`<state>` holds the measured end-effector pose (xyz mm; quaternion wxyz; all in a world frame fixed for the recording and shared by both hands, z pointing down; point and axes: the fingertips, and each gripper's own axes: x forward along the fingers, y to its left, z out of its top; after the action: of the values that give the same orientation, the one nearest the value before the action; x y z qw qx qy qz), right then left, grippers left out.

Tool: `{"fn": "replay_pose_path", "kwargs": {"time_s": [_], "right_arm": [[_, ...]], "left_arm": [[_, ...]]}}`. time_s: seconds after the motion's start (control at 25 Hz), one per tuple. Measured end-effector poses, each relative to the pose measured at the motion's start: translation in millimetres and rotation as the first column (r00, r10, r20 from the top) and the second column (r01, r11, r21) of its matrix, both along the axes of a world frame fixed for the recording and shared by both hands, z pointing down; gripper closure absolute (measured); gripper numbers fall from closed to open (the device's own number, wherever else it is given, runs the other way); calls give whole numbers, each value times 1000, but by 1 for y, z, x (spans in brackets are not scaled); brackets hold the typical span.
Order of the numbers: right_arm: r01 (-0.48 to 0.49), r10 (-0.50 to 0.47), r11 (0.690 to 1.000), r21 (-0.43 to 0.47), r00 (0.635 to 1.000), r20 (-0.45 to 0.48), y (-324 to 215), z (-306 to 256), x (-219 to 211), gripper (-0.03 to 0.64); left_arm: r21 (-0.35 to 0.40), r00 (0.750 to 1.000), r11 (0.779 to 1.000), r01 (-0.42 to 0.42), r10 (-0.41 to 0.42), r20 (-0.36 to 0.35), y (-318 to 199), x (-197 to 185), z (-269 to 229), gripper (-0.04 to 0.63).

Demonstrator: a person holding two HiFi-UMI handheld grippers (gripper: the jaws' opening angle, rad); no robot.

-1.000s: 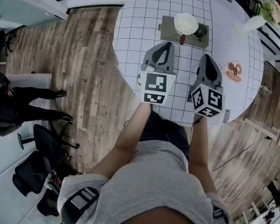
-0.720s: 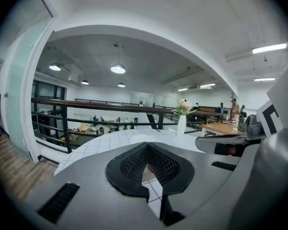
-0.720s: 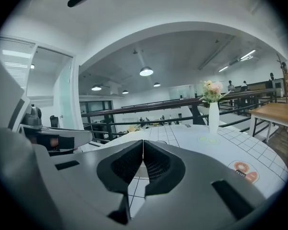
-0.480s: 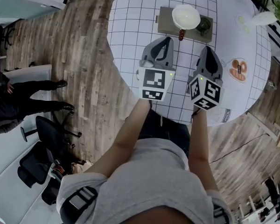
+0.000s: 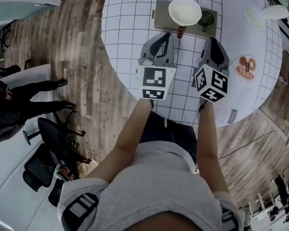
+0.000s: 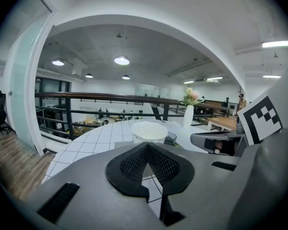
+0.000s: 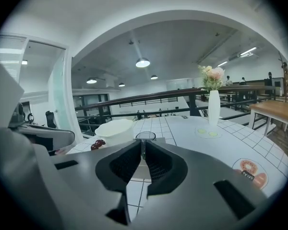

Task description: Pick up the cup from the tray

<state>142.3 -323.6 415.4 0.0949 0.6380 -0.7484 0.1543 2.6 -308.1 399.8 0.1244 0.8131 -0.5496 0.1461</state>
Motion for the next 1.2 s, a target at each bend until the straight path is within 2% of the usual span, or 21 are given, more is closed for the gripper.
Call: {"fn": "replay_pose_path", "kwargs": {"time_s": [0.24, 0.32, 0.84, 1.2], "right_arm": [[29, -29, 998, -49, 1000, 3, -18, 20, -4, 600], [49, -48, 996, -75, 999, 16, -24, 28, -10, 488], [71, -77, 986, -153, 996, -35, -46, 58, -16, 491], [56, -71, 983, -175, 994, -78, -50, 66, -12, 563]], "left_arm": [[-14, 1000, 1000, 13, -13, -8, -6, -1, 8, 588], [-21, 1000, 1000, 22, -22, -5, -7, -5, 11, 588], [-67, 998, 996, 63, -63, 2, -12, -24, 28, 588], [-79, 999, 996, 45, -45, -3, -8, -19, 33, 588]]}}
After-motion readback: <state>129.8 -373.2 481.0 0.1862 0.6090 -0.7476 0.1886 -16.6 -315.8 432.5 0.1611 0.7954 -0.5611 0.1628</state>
